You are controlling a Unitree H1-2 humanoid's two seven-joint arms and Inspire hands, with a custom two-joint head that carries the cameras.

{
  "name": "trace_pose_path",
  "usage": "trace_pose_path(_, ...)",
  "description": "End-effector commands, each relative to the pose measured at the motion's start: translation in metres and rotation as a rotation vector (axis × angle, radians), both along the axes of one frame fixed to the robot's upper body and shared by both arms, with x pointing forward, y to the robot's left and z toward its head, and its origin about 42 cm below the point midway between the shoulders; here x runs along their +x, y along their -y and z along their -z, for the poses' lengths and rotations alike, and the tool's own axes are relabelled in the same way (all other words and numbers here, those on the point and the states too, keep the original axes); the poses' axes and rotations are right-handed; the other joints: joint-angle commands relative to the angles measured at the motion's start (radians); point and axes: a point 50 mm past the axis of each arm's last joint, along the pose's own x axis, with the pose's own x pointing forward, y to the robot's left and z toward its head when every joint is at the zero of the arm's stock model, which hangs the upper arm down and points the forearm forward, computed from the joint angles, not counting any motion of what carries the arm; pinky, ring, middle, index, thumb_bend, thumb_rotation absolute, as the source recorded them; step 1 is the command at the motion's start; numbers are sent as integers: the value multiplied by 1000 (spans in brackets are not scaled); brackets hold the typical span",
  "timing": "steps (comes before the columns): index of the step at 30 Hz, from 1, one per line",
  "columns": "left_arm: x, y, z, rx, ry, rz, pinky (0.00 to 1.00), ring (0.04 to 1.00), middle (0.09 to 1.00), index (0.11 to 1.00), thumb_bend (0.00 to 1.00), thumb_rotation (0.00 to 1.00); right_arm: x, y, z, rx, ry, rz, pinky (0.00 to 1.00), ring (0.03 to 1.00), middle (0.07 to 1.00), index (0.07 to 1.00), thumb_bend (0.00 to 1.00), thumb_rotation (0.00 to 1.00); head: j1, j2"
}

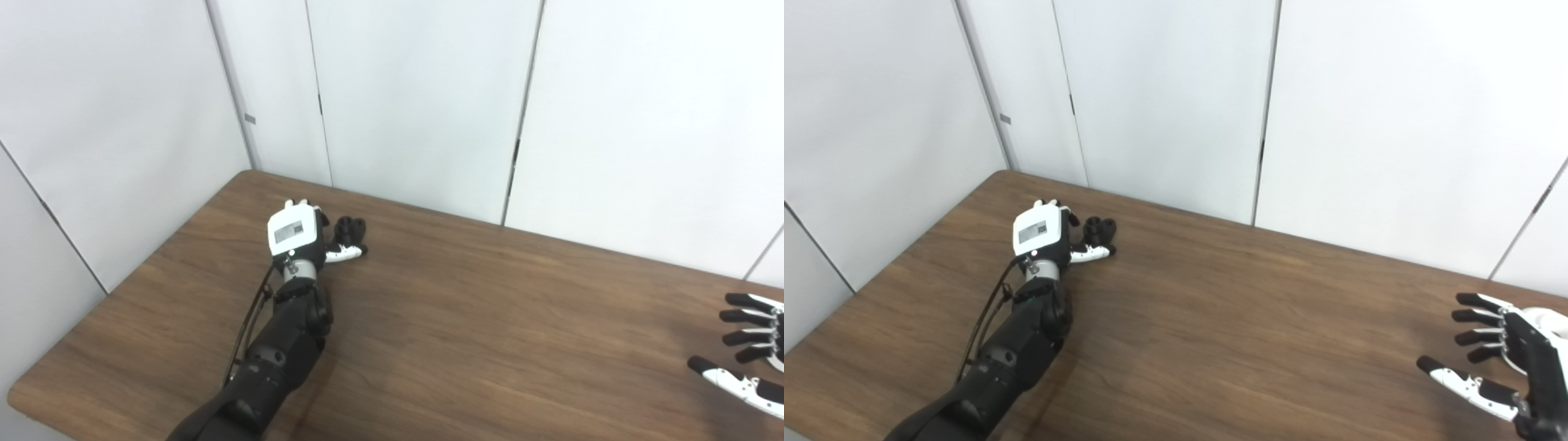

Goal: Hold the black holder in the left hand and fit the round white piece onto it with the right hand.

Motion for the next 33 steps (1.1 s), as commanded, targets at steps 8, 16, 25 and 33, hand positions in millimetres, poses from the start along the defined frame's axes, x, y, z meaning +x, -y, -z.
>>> trace_pose_path(8, 15, -8, -8, -42, 45, 23, 802, 930, 880, 579, 832, 296, -1, 4, -21, -19, 65, 2, 429, 547, 654, 707, 575, 0, -4, 10)
trace_pose_path(16, 12, -6, 5, -58, 47, 69, 768, 876, 801, 481, 525, 84, -2, 7, -22, -25, 70, 5, 422, 538, 655, 708, 570, 0, -4, 14)
trace_pose_path(25, 9, -6, 5, -97, 67, 111, 721, 849, 801, 479, 523, 76, -2, 9, -21, -22, 71, 6, 426, 549, 661, 711, 564, 0, -7, 19)
trace_pose_path(33, 5, -1, 8, -182, 97, 155, 787, 884, 811, 479, 523, 60, -1, 9, -24, -33, 69, 12, 417, 540, 658, 710, 562, 0, -16, 20)
